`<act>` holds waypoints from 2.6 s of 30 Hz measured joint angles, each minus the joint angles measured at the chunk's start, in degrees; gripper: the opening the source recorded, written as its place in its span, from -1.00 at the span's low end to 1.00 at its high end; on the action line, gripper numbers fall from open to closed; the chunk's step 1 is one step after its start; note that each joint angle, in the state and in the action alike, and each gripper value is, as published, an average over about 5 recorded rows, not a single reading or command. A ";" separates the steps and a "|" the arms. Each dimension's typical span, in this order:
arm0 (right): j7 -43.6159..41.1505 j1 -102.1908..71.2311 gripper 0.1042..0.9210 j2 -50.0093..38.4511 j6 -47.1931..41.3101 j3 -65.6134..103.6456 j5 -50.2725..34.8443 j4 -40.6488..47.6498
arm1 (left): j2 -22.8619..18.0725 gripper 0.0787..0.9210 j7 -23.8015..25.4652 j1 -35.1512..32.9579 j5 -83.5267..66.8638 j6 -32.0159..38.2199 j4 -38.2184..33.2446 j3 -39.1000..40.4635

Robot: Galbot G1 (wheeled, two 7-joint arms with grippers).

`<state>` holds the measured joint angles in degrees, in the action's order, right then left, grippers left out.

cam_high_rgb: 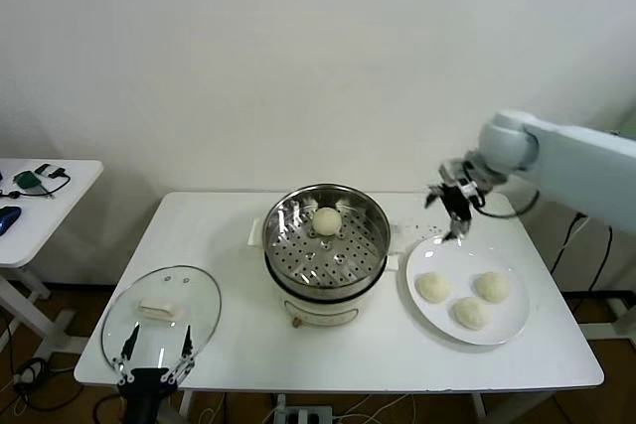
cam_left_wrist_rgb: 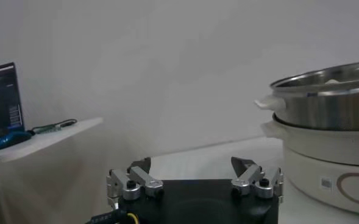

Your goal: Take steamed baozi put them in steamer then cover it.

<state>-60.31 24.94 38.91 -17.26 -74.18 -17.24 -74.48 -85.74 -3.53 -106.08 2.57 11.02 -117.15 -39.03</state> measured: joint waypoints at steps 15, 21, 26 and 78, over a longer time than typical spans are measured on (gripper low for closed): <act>0.50 -15.55 0.76 3.60 -2.37 10.15 5.48 7.99 | -0.22 0.77 -0.11 -0.32 0.22 -0.27 -0.25 -0.66; 0.58 -18.03 0.76 6.19 -2.39 12.34 6.34 11.01 | -0.37 0.77 -0.13 -0.35 0.44 -0.37 -0.10 -0.70; 0.62 -19.11 0.76 7.78 -2.22 13.25 6.74 12.87 | -0.55 0.77 -0.18 -0.42 0.59 -0.38 0.00 -0.72; 7.76 17.91 0.41 26.81 -9.94 -8.49 -24.57 7.06 | -0.36 0.77 -0.82 -1.34 4.40 0.52 -1.42 1.03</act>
<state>-52.55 42.85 65.71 -27.20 -82.67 -41.81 -67.41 -86.10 -4.36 -107.42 6.97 11.54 -118.58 -38.00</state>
